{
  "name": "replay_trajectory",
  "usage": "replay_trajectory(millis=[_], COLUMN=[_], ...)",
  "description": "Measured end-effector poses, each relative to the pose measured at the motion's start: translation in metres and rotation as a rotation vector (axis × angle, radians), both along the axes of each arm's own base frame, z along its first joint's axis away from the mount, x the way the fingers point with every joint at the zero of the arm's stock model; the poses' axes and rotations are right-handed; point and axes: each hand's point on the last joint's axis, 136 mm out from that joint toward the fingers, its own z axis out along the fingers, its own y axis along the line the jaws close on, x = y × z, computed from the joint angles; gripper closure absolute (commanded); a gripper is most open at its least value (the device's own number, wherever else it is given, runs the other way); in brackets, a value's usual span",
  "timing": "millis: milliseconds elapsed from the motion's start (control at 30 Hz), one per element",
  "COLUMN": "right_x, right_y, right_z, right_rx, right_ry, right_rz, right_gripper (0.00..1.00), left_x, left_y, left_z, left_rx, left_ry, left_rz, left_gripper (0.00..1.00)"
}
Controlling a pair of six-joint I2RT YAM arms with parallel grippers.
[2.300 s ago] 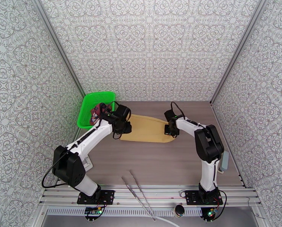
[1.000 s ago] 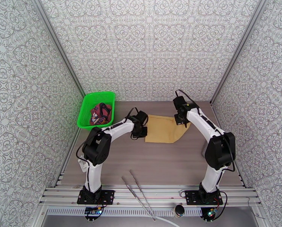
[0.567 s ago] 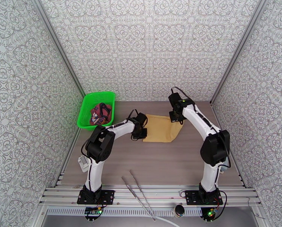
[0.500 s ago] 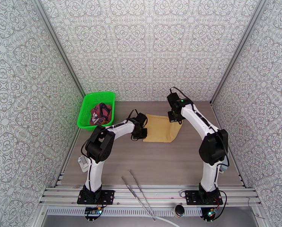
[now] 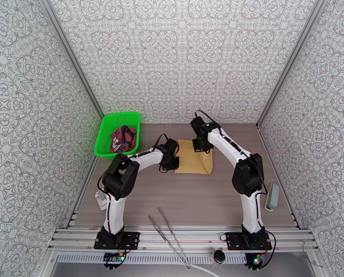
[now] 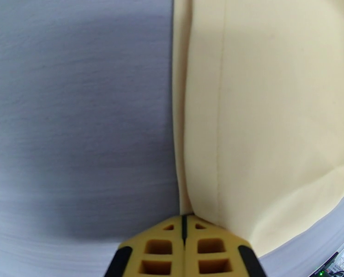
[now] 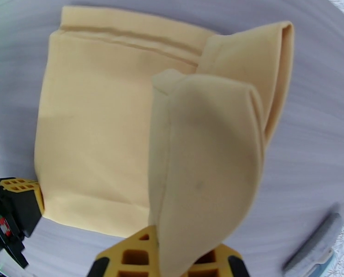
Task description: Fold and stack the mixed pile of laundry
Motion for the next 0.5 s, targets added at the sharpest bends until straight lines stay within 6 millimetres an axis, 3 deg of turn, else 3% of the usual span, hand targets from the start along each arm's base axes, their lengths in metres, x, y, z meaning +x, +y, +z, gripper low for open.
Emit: replay_trajectory(millis=[233, 500], right_x=[0.000, 0.006], right_y=[0.025, 0.046], right_z=[-0.008, -0.008], right_rx=[0.073, 0.186], right_ry=[0.009, -0.004], right_rz=[0.000, -0.005], right_gripper=[0.82, 0.54], left_x=[0.000, 0.000], left_y=[0.000, 0.001], left_z=[0.000, 0.000], left_rx=[-0.003, -0.006], left_ry=[-0.005, -0.011], left_rz=[0.001, 0.001], left_gripper=[1.00, 1.00])
